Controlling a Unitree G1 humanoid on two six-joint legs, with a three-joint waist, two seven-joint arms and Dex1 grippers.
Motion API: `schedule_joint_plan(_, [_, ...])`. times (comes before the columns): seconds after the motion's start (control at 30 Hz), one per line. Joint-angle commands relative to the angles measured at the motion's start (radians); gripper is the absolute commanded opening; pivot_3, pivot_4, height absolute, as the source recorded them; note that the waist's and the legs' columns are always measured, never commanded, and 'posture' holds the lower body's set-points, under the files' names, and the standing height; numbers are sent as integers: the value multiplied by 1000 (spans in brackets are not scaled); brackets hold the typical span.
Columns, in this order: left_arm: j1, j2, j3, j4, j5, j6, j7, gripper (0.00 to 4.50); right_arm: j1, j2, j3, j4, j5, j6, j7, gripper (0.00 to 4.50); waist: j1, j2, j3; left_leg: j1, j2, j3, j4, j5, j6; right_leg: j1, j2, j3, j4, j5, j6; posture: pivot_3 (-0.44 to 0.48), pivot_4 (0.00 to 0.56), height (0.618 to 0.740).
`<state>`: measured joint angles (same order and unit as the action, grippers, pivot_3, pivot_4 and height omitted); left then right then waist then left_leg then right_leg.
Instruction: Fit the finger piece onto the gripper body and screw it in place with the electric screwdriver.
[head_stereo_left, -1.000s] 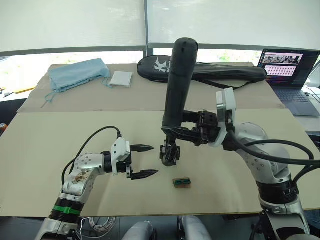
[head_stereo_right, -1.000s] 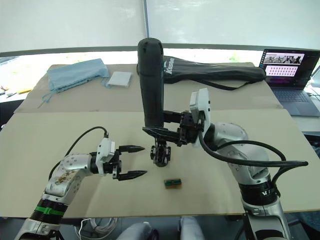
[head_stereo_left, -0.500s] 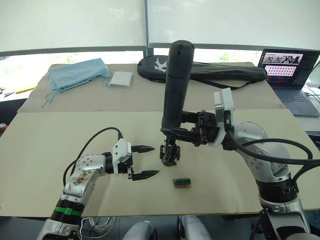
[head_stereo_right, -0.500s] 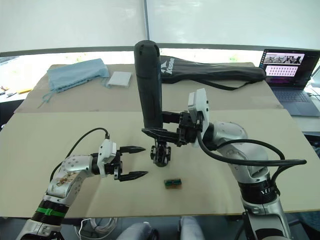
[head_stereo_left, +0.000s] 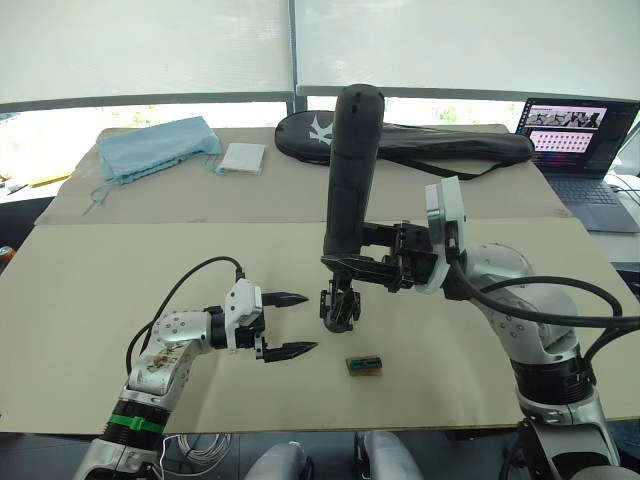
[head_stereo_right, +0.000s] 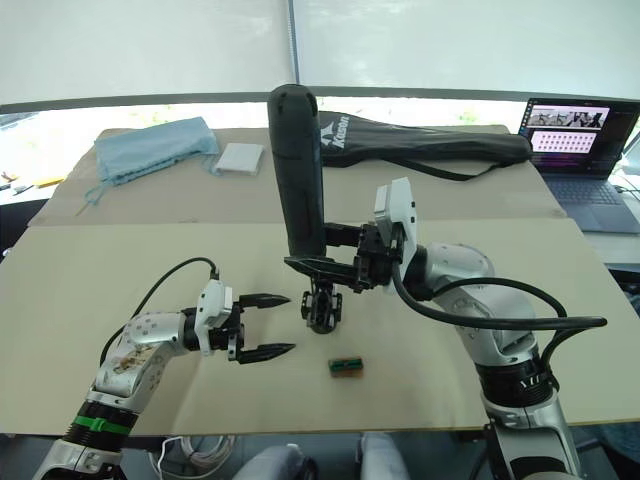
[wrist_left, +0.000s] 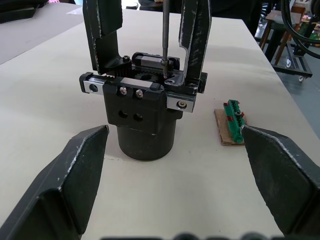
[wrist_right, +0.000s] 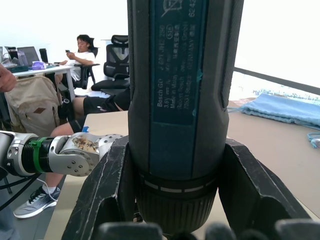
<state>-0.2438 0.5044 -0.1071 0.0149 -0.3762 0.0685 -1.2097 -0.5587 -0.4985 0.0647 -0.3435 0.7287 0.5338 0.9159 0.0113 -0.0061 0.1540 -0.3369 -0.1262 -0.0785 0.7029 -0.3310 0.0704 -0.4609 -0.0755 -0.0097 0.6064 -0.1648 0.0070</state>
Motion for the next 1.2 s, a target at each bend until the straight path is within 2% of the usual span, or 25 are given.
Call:
schedule_joint_plan(0.03, [4, 0, -1, -6, 0, -16, -1, 4500, -29, 7, -16, -33, 16, -5, 7, 1901, 0, 0, 0, 0, 0, 0, 0, 0, 0, 0, 0, 0, 0, 0, 0, 0, 150, 740])
schedule_joint_plan(1.2, [-3, -32, -4, 11, 9, -22, 26, 4500, -33, 16, -13, -45, 20, 18, 3, 1901, 0, 0, 0, 0, 0, 0, 0, 0, 0, 0, 0, 0, 0, 0, 0, 0, 150, 740])
